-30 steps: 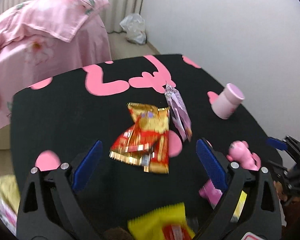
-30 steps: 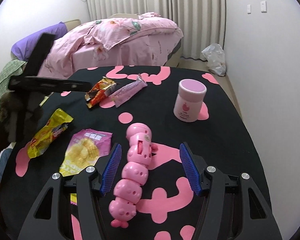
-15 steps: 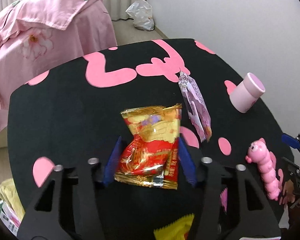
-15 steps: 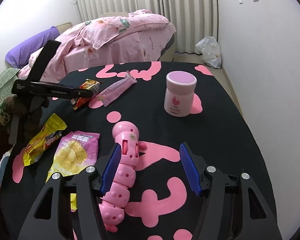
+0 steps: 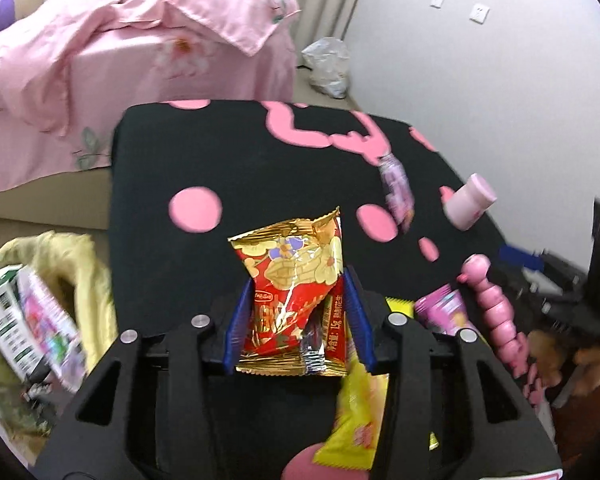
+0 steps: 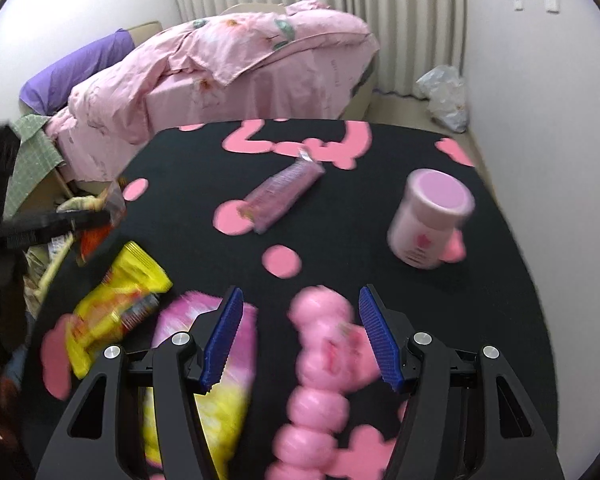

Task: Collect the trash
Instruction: 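Grasp the red-gold snack bag with the left tool while the right tool approaches the pink caterpillar toy, then grasp the pink candy stick packet with the right tool and lift it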

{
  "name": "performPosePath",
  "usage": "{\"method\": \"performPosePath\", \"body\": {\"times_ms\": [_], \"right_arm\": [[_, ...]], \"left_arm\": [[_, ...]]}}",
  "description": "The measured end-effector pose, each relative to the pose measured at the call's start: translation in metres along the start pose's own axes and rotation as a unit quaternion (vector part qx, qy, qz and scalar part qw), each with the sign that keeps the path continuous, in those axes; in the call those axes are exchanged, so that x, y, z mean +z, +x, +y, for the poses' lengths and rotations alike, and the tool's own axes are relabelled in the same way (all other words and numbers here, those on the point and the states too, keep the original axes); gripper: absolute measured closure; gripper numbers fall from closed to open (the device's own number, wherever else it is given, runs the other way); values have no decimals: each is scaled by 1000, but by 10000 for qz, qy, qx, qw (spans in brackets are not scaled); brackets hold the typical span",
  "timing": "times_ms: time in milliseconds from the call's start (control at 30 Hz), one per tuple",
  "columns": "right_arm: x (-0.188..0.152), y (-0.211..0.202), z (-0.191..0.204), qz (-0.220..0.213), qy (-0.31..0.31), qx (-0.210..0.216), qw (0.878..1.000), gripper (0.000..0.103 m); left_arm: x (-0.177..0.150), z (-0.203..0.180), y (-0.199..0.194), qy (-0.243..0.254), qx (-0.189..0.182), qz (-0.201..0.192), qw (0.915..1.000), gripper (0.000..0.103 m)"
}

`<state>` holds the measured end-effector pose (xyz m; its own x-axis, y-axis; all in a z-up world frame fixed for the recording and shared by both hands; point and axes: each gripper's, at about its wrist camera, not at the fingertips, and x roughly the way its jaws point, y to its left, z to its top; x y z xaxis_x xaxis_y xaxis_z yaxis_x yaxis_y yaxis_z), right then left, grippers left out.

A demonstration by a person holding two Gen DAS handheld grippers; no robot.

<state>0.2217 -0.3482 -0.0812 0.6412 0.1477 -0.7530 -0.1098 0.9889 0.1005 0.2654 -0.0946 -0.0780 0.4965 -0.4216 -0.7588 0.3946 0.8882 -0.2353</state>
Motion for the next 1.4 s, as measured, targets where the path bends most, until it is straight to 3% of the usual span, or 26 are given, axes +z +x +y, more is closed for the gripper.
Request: {"method": "performPosePath", "body": {"times_ms": [67, 167, 367, 500, 567, 667, 833, 1033, 1200, 1400], "right_arm": [[13, 11, 13, 151, -121, -12, 9998, 46], [36, 26, 27, -5, -324, -70, 9995, 46], [73, 76, 15, 93, 127, -309, 9994, 46], [79, 105, 5, 337, 309, -261, 9986, 62], [79, 110, 5, 421, 242, -193, 9986, 77], [74, 98, 13, 320, 1, -101, 9994, 89], [62, 62, 27, -29, -411, -127, 9991, 90], [41, 19, 23, -298, -254, 225, 9990, 90], [8, -11, 22, -455, -212, 249, 9984, 90], [-22, -31, 10, -646, 165, 274, 9974, 90]], "left_arm": [[-4, 7, 3, -139, -102, 81, 9998, 48], [-9, 12, 5, -251, -249, 129, 9993, 43], [-16, 14, -7, -301, -403, -137, 9986, 30], [-21, 18, -14, -375, -372, -234, 9983, 29], [-23, 20, -15, -372, -386, -229, 9983, 29], [-28, 24, -17, -458, -445, -227, 9977, 29], [-31, 26, -15, -538, -440, -221, 9973, 29], [-32, 19, -15, -421, -480, -227, 9977, 27], [-30, 15, -9, -351, -576, -137, 9976, 17], [-31, -1, -1, 80, -159, -39, 9998, 16]]}}
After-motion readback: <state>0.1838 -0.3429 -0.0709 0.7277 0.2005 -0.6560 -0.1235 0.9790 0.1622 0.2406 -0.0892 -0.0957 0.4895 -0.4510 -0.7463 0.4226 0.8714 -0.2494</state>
